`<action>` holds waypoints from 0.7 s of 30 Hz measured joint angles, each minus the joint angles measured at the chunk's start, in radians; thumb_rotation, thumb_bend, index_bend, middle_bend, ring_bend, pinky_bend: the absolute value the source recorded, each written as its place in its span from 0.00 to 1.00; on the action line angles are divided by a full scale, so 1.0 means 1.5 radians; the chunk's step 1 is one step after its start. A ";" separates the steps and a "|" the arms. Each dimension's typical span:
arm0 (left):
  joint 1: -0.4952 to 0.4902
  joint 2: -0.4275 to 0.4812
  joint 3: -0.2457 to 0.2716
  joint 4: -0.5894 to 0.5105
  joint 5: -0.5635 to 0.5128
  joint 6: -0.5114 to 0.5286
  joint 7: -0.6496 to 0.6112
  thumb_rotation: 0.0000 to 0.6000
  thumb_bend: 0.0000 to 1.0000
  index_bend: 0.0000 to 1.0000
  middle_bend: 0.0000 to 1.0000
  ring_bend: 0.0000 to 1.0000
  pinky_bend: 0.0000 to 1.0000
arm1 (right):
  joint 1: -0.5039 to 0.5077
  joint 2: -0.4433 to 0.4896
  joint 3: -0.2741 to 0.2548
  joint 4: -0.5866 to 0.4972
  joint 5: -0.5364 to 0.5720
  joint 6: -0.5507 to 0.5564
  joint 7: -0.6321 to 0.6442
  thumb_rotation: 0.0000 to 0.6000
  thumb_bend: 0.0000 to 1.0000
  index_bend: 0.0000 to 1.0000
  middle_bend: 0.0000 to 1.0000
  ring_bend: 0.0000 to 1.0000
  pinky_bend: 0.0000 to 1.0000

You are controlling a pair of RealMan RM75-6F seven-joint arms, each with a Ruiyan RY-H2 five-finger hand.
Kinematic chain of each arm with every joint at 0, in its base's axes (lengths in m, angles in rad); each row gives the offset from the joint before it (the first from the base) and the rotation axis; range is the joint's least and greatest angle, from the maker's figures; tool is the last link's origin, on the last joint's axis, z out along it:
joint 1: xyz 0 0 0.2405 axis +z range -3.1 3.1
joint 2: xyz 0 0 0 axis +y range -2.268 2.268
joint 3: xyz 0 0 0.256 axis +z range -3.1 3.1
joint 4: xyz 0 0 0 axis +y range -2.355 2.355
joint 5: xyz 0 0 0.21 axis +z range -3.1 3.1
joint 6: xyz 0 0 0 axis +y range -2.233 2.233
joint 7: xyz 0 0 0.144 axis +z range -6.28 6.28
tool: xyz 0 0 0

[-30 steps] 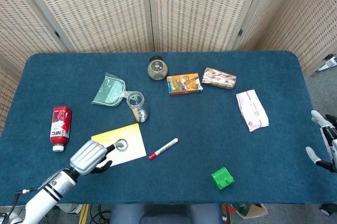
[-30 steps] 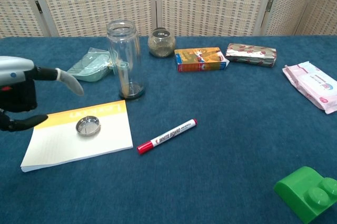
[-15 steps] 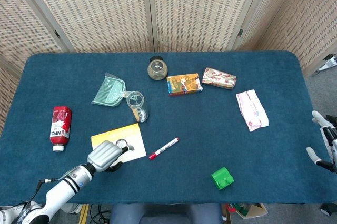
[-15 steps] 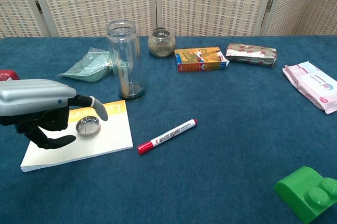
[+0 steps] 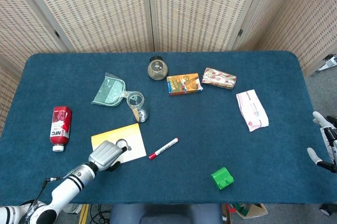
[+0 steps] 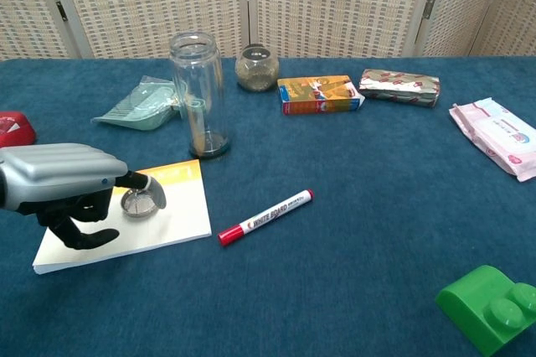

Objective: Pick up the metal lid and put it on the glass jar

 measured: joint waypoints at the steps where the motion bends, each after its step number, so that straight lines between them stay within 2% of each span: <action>1: -0.002 -0.001 0.003 0.001 -0.007 0.004 0.008 1.00 0.47 0.21 1.00 1.00 1.00 | 0.000 0.000 0.000 0.000 0.000 0.000 0.000 1.00 0.31 0.02 0.22 0.08 0.23; 13: -0.013 0.024 0.040 -0.017 -0.078 0.038 0.072 1.00 0.48 0.21 1.00 1.00 1.00 | 0.001 -0.002 0.000 0.000 -0.001 0.000 -0.001 1.00 0.31 0.02 0.22 0.08 0.23; 21: -0.016 0.043 0.060 -0.033 -0.095 0.063 0.096 1.00 0.48 0.21 1.00 1.00 1.00 | 0.002 -0.001 0.000 -0.006 -0.003 0.000 -0.006 1.00 0.30 0.02 0.22 0.08 0.23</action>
